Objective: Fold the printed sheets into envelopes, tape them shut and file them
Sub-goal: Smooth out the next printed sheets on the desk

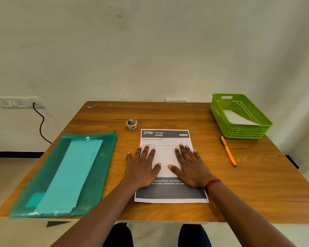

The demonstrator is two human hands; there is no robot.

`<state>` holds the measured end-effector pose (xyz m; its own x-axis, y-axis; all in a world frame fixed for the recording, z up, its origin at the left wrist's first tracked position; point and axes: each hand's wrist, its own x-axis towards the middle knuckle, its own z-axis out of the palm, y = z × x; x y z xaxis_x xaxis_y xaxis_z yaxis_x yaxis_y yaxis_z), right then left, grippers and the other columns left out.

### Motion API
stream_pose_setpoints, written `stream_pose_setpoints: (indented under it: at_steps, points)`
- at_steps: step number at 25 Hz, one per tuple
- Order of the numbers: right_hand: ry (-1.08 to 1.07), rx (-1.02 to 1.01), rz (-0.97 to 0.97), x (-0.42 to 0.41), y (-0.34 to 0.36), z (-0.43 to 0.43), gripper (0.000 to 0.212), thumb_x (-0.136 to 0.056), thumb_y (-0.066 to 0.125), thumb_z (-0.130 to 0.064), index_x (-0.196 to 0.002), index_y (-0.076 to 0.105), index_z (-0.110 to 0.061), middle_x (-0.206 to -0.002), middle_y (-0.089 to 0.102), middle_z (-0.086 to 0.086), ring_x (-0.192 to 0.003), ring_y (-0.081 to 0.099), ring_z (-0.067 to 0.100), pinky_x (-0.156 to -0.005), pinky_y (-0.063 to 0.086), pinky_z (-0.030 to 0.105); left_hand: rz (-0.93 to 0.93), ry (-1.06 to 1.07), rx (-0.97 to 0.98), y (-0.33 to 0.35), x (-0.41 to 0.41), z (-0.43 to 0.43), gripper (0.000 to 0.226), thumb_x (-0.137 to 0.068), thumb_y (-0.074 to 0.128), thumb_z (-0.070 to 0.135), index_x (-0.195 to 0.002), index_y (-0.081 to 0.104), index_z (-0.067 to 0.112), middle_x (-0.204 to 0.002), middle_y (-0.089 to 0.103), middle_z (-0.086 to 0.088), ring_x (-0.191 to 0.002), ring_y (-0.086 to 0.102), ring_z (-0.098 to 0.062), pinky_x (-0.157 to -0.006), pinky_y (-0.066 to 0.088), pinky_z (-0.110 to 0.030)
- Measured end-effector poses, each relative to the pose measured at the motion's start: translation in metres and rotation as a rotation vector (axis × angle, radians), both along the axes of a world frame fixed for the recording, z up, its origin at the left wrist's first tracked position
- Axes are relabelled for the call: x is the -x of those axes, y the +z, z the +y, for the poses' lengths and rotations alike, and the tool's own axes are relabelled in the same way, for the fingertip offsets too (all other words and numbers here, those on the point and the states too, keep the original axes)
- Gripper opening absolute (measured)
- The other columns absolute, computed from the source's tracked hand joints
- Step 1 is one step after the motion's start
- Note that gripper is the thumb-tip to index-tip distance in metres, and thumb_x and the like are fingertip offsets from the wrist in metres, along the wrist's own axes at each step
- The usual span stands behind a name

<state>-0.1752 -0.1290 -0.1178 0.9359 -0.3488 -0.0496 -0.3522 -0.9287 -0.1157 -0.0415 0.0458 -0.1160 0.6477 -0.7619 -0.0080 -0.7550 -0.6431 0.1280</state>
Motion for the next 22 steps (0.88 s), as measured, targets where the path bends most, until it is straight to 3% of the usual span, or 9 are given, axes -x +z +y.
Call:
stream_pose_setpoints:
  at_steps: [3,5,10,15,22]
  points:
    - [0.014,-0.041,0.021,-0.001,0.004,-0.003,0.085,-0.091,0.016,-0.073,-0.155,-0.002,-0.021,-0.163,-0.009,0.005,-0.15,-0.01,0.02,-0.12,-0.005,0.042,0.06,-0.031,-0.018,0.021,-0.018,-0.003,0.076,-0.086,0.041,0.072,-0.15,0.026,0.033,-0.159,0.025,0.002,-0.144,0.022,-0.024,-0.108,0.024,-0.057]
    - [0.008,-0.098,0.019,-0.003,0.011,-0.009,0.082,-0.091,0.029,-0.072,-0.156,0.009,-0.025,-0.164,-0.001,0.004,-0.151,-0.001,0.02,-0.121,0.002,0.043,0.138,-0.033,-0.037,0.034,-0.029,-0.006,0.083,-0.08,0.054,0.074,-0.147,0.03,0.033,-0.154,0.031,0.003,-0.14,0.027,-0.024,-0.104,0.029,-0.057]
    - [-0.023,-0.169,-0.02,-0.007,0.03,-0.016,0.078,-0.084,0.059,-0.064,-0.149,0.033,-0.029,-0.155,0.03,0.004,-0.141,0.027,0.023,-0.114,0.028,0.042,0.218,-0.02,-0.103,0.045,-0.037,-0.019,0.102,-0.071,0.072,0.067,-0.151,0.02,0.03,-0.158,0.023,-0.001,-0.144,0.021,-0.027,-0.107,0.028,-0.064]
    - [-0.046,-0.153,-0.004,-0.016,0.039,-0.018,0.091,-0.074,0.07,-0.066,-0.148,0.034,-0.028,-0.142,0.04,0.006,-0.13,0.036,0.025,-0.105,0.038,0.042,0.263,0.005,-0.186,0.05,-0.04,-0.028,0.107,-0.071,0.075,0.064,-0.152,0.015,0.03,-0.158,0.018,-0.005,-0.144,0.014,-0.032,-0.109,0.023,-0.064]
    - [-0.041,-0.027,-0.031,-0.021,0.037,-0.017,0.1,-0.064,0.072,-0.072,-0.146,0.032,-0.031,-0.131,0.036,0.006,-0.122,0.033,0.025,-0.1,0.036,0.042,0.273,0.042,-0.183,0.045,-0.043,-0.027,0.104,-0.066,0.076,0.068,-0.148,0.024,0.032,-0.153,0.017,-0.007,-0.141,0.014,-0.034,-0.111,0.025,-0.061]
